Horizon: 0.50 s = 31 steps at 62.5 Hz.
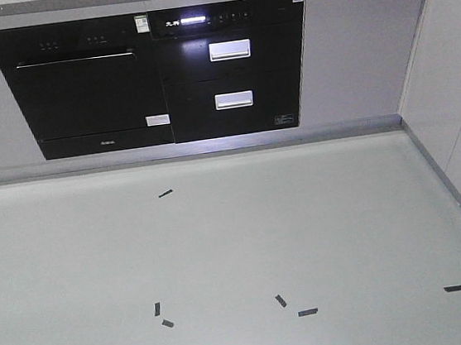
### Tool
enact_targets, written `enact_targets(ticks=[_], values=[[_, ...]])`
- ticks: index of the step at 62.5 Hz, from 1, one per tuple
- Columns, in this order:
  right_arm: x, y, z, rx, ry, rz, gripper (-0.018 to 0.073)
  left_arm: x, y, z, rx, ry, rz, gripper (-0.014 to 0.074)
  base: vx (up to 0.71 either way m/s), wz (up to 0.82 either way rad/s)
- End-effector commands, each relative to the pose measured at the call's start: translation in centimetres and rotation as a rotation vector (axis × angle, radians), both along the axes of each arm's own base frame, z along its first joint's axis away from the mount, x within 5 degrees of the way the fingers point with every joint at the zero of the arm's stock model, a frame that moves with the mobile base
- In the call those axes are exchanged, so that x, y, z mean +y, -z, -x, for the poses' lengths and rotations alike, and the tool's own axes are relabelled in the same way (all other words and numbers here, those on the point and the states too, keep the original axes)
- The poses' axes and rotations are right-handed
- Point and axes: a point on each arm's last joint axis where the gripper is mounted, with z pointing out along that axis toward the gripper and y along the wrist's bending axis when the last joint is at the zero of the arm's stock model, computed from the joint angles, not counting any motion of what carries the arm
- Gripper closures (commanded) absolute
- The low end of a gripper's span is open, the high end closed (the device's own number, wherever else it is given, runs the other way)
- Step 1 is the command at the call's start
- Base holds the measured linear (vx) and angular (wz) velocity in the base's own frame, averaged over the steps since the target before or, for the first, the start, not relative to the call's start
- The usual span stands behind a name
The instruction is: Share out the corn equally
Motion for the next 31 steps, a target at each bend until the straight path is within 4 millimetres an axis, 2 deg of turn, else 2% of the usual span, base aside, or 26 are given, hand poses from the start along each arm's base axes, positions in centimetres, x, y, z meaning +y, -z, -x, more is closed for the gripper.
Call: enact_targets(ticks=[1,31], values=[[-0.04,-0.34,0.00,-0.068,0.003,0.002,0.0563,0.01,-0.32,0.12,-0.080,0.000,0.020,0.0603,0.00,0.00],[-0.04,-0.34,0.00,-0.068,0.003,0.002,0.0563,0.01,-0.32,0.12,-0.080,0.000,0.020,0.0603,0.00,0.00]])
